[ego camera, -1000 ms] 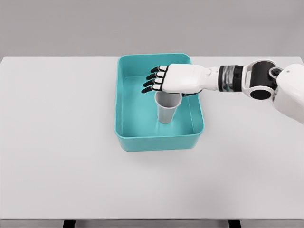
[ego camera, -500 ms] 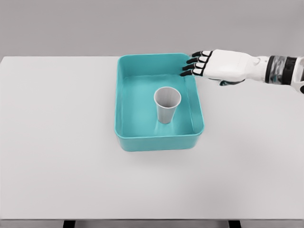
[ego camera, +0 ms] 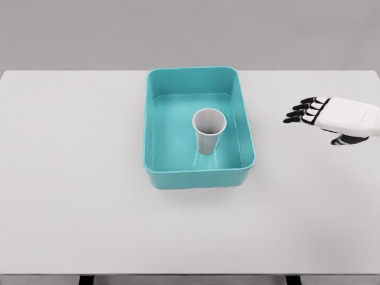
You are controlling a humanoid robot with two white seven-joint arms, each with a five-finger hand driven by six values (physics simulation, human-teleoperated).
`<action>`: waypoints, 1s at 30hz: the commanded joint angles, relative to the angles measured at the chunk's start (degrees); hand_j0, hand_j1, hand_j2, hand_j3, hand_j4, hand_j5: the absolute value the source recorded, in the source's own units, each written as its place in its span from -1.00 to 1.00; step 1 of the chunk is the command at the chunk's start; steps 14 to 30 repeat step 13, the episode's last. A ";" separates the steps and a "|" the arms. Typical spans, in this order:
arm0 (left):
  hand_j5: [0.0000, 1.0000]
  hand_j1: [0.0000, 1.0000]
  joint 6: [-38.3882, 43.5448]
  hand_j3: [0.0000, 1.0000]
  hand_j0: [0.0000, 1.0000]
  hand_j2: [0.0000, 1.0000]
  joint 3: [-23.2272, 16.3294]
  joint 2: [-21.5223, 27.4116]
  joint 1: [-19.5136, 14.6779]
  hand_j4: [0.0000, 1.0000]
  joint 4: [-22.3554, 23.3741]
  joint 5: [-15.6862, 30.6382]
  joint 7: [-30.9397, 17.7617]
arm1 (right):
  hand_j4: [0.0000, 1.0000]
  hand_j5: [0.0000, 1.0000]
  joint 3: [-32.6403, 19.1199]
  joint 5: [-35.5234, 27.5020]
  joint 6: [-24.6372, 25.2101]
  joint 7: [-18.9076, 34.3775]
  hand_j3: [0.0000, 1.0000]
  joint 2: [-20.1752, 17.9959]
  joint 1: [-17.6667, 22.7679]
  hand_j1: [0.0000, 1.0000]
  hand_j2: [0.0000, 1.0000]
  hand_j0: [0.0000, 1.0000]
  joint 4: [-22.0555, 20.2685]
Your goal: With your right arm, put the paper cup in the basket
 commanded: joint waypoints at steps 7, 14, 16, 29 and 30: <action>1.00 1.00 -0.18 1.00 1.00 1.00 -0.05 0.00 -0.26 1.00 -0.08 0.00 -0.01 | 1.00 1.00 -0.40 -0.39 0.03 0.08 1.00 -0.46 2.72 1.00 1.00 1.00 0.28; 1.00 1.00 0.53 1.00 1.00 1.00 -0.14 0.00 -0.18 1.00 0.01 0.00 0.17 | 1.00 1.00 -0.40 -0.56 0.03 0.17 1.00 -0.55 4.22 1.00 1.00 1.00 0.90; 1.00 1.00 0.53 1.00 1.00 1.00 -0.14 0.00 -0.18 1.00 0.01 0.00 0.17 | 1.00 1.00 -0.40 -0.56 0.03 0.17 1.00 -0.55 4.22 1.00 1.00 1.00 0.90; 1.00 1.00 0.53 1.00 1.00 1.00 -0.14 0.00 -0.18 1.00 0.01 0.00 0.17 | 1.00 1.00 -0.40 -0.56 0.03 0.17 1.00 -0.55 4.22 1.00 1.00 1.00 0.90; 1.00 1.00 0.53 1.00 1.00 1.00 -0.14 0.00 -0.18 1.00 0.01 0.00 0.17 | 1.00 1.00 -0.40 -0.56 0.03 0.17 1.00 -0.55 4.22 1.00 1.00 1.00 0.90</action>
